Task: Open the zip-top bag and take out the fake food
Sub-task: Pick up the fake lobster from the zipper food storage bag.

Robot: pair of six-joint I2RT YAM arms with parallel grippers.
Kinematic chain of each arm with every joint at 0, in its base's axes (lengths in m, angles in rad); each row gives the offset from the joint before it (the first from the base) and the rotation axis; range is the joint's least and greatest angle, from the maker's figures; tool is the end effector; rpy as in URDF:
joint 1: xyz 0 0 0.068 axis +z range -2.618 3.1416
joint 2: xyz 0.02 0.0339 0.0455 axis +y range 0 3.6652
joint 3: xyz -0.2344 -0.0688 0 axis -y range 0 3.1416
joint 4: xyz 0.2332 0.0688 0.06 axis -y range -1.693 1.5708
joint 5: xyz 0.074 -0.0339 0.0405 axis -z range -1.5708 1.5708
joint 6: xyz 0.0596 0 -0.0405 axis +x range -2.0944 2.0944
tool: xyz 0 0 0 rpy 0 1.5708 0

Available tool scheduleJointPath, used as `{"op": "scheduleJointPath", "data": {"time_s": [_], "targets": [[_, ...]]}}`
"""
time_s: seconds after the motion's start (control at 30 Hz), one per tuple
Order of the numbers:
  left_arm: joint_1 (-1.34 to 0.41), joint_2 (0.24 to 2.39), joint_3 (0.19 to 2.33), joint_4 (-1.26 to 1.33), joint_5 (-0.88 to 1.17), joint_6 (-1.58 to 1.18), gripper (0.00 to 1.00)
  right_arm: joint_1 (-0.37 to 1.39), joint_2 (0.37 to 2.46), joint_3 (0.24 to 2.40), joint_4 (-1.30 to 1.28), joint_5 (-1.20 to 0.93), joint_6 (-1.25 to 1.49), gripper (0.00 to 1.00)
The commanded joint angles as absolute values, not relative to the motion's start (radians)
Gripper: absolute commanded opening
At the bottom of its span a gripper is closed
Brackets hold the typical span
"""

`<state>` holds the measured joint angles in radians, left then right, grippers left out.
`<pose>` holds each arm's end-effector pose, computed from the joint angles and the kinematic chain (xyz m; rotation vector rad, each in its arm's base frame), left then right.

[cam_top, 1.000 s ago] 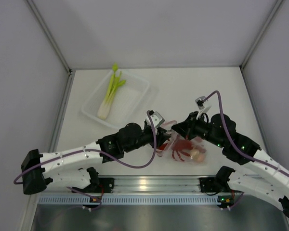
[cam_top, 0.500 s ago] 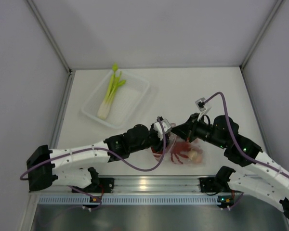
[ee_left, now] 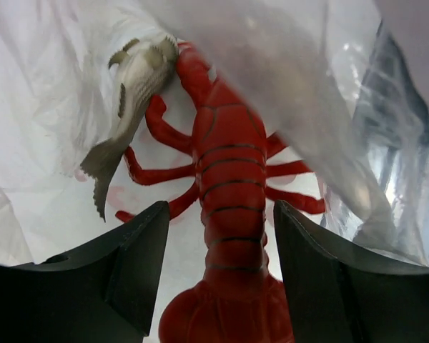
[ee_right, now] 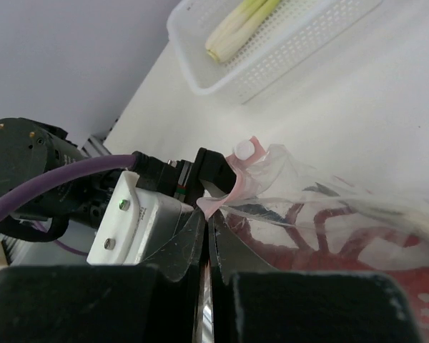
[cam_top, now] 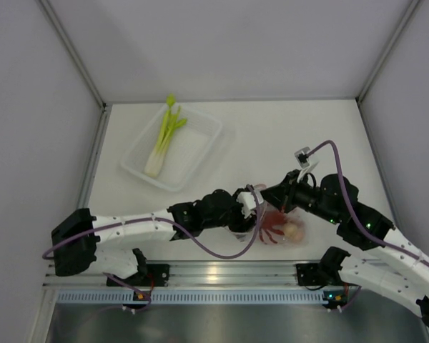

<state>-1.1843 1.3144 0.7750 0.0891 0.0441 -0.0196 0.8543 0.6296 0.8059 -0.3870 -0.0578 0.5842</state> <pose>0.1151 -0.2897 0.2138 1.1881 1.7509 -0.7900 0.1157 0.1381 0.3236 -0.3022 1.8913 1.0619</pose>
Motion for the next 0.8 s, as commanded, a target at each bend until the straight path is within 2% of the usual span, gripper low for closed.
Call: {"op": "scheduleJointPath", "data": {"time_s": [0.0, 0.2, 0.33, 0.57, 0.77], "targets": [[-1.203, 1.348, 0.831, 0.003, 0.045, 0.025, 0.67, 0.845, 0.635, 0.83, -0.362, -0.029, 0.554, 0.0], [-1.232, 1.42, 0.891, -0.103, -0.049, 0.052, 0.73, 0.845, 0.641, 0.839, -0.37, -0.041, 0.538, 0.0], [-1.239, 1.453, 0.897, -0.101, -0.031, 0.048, 0.74, 0.847, 0.641, 0.847, -0.362, -0.057, 0.543, 0.0], [-1.255, 1.548, 0.93, -0.097, -0.017, 0.032, 0.71, 0.847, 0.637, 0.851, -0.344, -0.091, 0.555, 0.0], [-1.264, 1.589, 0.931, -0.066, -0.009, 0.011, 0.38, 0.845, 0.632, 0.838, -0.348, -0.077, 0.554, 0.0]]}}
